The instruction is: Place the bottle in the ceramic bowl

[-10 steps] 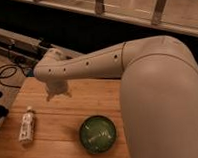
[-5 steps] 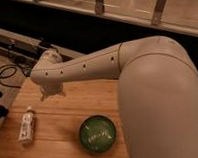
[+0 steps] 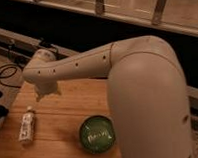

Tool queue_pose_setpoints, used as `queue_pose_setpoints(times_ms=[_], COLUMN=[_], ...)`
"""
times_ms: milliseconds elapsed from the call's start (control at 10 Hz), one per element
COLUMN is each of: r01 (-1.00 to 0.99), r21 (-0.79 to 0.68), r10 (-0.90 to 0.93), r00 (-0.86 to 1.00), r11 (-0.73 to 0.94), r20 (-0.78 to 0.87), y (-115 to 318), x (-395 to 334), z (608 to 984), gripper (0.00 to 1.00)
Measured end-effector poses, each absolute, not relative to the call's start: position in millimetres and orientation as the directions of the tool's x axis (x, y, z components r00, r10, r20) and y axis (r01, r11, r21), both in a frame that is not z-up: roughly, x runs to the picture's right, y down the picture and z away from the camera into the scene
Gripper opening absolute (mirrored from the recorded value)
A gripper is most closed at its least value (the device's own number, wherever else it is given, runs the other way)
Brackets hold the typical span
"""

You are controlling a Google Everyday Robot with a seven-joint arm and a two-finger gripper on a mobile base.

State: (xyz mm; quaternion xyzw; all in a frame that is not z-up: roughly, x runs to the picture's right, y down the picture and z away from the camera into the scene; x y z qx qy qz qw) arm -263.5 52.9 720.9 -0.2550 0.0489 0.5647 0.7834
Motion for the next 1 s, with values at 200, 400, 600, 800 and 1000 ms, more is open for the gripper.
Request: queue_pose_setpoints(times_ms=[200,400,600,800,1000], r01=[-0.87,-0.833,-0.802,-0.772,-0.751], r21=[-0.387,-0.433,-0.481,-0.534,-0.566], r10=[0.823,0.795,0.77,0.745,0.728], r00=[0.446,0.504,0.542,0.571,0.592], r11=[0.306,0.344,0.354,0.344,0.341], r20=[-0.352,-0.339,-0.337,-0.345,-0.347], y=[51.5,56.4,69.7,98.2,122.0], x=[-309.6,-340.8,-356.4,-369.1,-380.7], z=[726.7,731.8,729.0,720.2,713.4], gripper=[0.65,0.65,0.65,0.65,0.65])
